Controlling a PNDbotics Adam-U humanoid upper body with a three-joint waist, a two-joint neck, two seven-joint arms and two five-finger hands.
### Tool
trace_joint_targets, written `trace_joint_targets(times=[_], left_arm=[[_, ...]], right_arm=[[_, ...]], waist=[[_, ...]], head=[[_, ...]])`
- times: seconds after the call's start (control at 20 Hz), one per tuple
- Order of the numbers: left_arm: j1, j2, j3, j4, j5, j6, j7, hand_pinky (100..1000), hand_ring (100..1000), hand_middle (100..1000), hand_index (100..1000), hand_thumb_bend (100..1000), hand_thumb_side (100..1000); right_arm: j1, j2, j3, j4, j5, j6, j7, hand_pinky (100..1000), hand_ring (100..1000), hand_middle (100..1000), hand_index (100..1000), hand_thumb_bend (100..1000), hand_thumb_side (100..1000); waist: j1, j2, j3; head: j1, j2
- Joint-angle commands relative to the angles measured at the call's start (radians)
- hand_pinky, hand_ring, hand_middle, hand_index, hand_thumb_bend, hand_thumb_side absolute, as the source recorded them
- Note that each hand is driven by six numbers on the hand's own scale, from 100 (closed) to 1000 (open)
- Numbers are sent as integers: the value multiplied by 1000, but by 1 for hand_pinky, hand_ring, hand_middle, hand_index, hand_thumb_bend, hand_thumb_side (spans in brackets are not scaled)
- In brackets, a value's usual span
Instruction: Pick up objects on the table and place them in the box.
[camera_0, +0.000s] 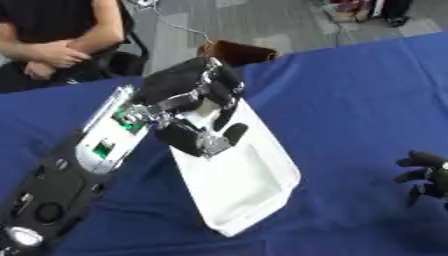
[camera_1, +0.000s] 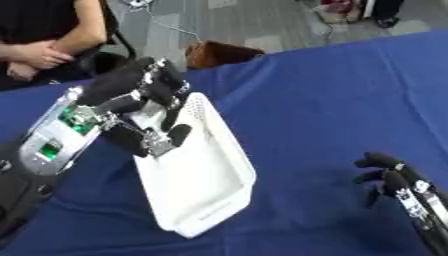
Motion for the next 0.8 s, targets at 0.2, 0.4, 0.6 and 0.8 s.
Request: trace_joint_targets(times=[0.2,0.4,0.6,0.8], left_arm=[[-22,-6,-10,27,-60,-22,33,100,100,100,138,100,397],[-13,-13,-17,45,-76,-31,40,100,100,100,161,100,382],[5,-14,-25,55,-124,-56,10,100,132,342,472,100,585],[25,-20,-23,79,-187,-73,-41,395,450,577,649,100,683]], right_arm=[[-29,8,12,-12,-7,-5,16,418,679,761,902,100,886],[-40,11,14,-11,-9,-7,20,418,679,761,902,100,885],[-41,11,10,-10,-9,-8,19,419,679,761,901,100,885],[-39,9,4,-11,-7,-10,14,419,679,761,901,100,885]], waist=[[-11,-6,-18],[-17,3,-28],[-20,6,-27],[-22,6,-22]], head=[[19,-31],[18,-41],[16,-38],[17,-35]])
